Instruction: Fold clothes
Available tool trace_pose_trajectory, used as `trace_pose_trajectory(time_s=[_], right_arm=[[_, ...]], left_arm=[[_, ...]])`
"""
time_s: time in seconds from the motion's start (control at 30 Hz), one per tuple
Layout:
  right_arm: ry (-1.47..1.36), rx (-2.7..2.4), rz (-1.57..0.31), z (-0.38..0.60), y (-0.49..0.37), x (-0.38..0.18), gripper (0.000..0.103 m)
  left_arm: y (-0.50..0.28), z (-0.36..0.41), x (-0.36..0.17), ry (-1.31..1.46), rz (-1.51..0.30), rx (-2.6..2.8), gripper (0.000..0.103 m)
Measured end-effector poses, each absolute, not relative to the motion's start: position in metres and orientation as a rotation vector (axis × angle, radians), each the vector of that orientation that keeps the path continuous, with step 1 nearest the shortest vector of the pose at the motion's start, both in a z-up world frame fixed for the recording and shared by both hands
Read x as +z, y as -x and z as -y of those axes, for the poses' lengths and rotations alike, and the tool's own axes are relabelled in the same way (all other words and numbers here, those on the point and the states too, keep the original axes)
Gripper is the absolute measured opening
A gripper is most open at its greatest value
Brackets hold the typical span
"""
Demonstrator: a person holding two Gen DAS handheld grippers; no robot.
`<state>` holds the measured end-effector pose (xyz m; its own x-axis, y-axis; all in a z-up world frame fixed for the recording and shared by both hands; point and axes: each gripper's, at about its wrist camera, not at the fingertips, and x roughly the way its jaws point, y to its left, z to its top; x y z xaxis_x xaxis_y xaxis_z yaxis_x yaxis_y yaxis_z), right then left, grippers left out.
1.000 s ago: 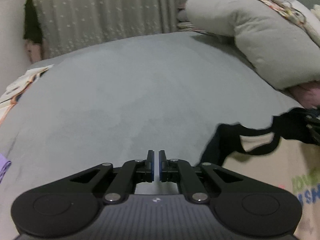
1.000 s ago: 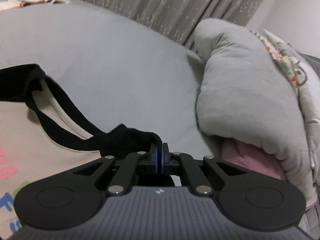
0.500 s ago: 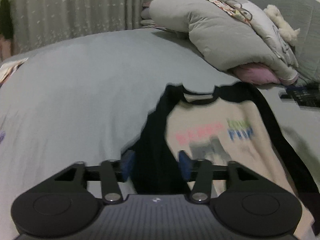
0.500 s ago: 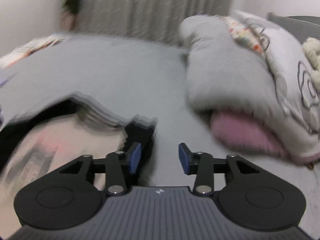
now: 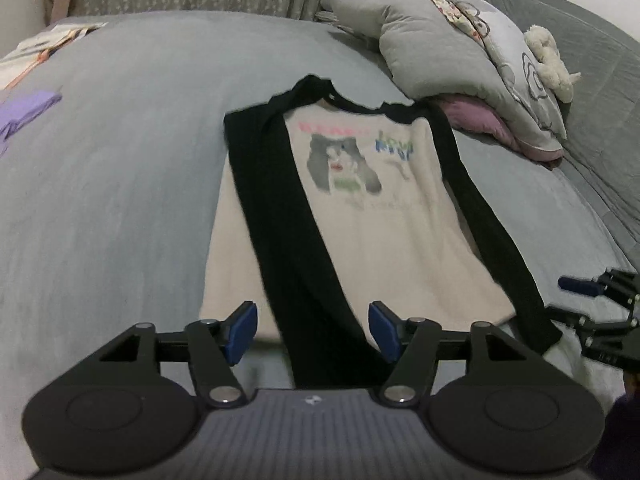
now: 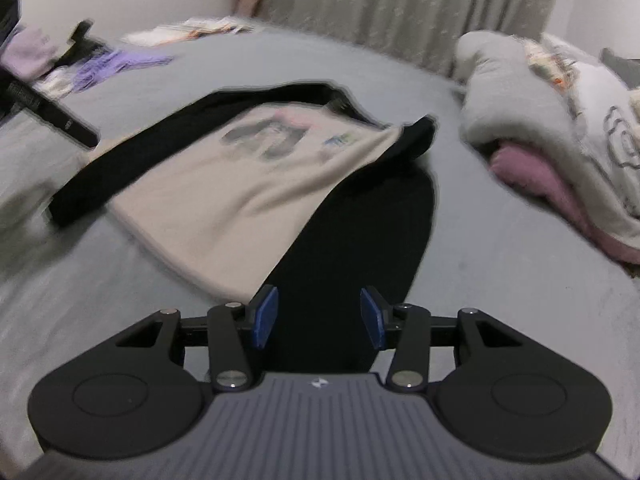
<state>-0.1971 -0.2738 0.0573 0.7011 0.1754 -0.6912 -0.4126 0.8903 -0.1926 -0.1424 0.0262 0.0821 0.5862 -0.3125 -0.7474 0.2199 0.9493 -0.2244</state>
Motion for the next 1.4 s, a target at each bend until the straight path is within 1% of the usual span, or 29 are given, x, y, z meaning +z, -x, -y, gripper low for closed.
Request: trace_pose_trajectory(time_s=[0.13, 0.3, 0.33, 0.37, 0.47, 0.5, 0.53, 0.57, 0.6, 0.63, 0.67, 0.77, 0.83, 0.9, 1.03, 1.2, 1.3, 1.4], right_arm=[[0.461, 0.374, -0.740, 0.253, 0.210, 0.041, 0.047], [0.505, 0.395, -0.743, 0.233, 0.217, 0.035, 0.047], [0.505, 0.402, -0.741, 0.231, 0.220, 0.037, 0.047], [0.508, 0.404, -0.738, 0.230, 0.221, 0.037, 0.048], [0.614, 0.303, -0.721, 0.224, 0.219, 0.027, 0.046], [0.631, 0.278, -0.720, 0.225, 0.217, 0.023, 0.042], [0.619, 0.258, -0.726, 0.228, 0.214, 0.021, 0.016], [0.584, 0.243, -0.726, 0.234, 0.212, 0.023, 0.010], [0.542, 0.233, -0.719, 0.240, 0.211, 0.027, 0.010], [0.499, 0.224, -0.712, 0.247, 0.209, 0.032, 0.010], [0.465, 0.219, -0.702, 0.252, 0.209, 0.036, 0.010], [0.309, 0.186, -0.645, 0.281, 0.202, 0.067, 0.010], [0.124, 0.153, -0.610, 0.320, 0.185, 0.098, 0.010], [-0.004, 0.110, -0.582, 0.355, 0.168, 0.118, 0.010], [-0.203, -0.012, -0.511, 0.428, 0.136, 0.144, 0.010], [-0.463, -0.137, -0.460, 0.528, 0.097, 0.146, 0.010], [-0.612, -0.236, -0.411, 0.583, 0.080, 0.141, 0.010], [-0.668, -0.310, -0.395, 0.622, 0.060, 0.133, 0.010]], left_arm=[[0.160, -0.016, 0.066, 0.108, -0.927, -0.274, 0.062], [0.167, -0.012, 0.050, 0.127, -0.962, -0.249, 0.062], [0.170, -0.013, 0.049, 0.146, -0.966, -0.251, 0.063], [0.171, -0.014, 0.047, 0.159, -0.967, -0.255, 0.066], [0.166, -0.012, 0.036, 0.194, -0.993, -0.254, 0.069], [0.163, -0.012, 0.034, 0.205, -0.994, -0.247, 0.069], [0.161, -0.011, 0.032, 0.210, -0.989, -0.239, 0.069], [0.160, -0.008, 0.031, 0.198, -0.977, -0.231, 0.058], [0.160, -0.006, 0.032, 0.186, -0.973, -0.224, 0.042], [0.160, -0.005, 0.032, 0.180, -0.972, -0.222, 0.012], [0.159, -0.008, 0.034, 0.208, -0.975, -0.240, 0.006], [0.154, -0.022, 0.047, 0.315, -0.948, -0.274, 0.005], [0.150, -0.030, 0.059, 0.359, -0.914, -0.270, 0.005], [0.139, -0.045, 0.075, 0.432, -0.865, -0.257, 0.005], [0.112, -0.083, 0.102, 0.563, -0.787, -0.201, 0.005], [0.070, -0.165, 0.141, 0.805, -0.638, -0.101, 0.005], [0.050, -0.199, 0.156, 0.871, -0.542, -0.027, 0.005], [0.005, -0.237, 0.167, 0.872, -0.475, 0.111, 0.005]])
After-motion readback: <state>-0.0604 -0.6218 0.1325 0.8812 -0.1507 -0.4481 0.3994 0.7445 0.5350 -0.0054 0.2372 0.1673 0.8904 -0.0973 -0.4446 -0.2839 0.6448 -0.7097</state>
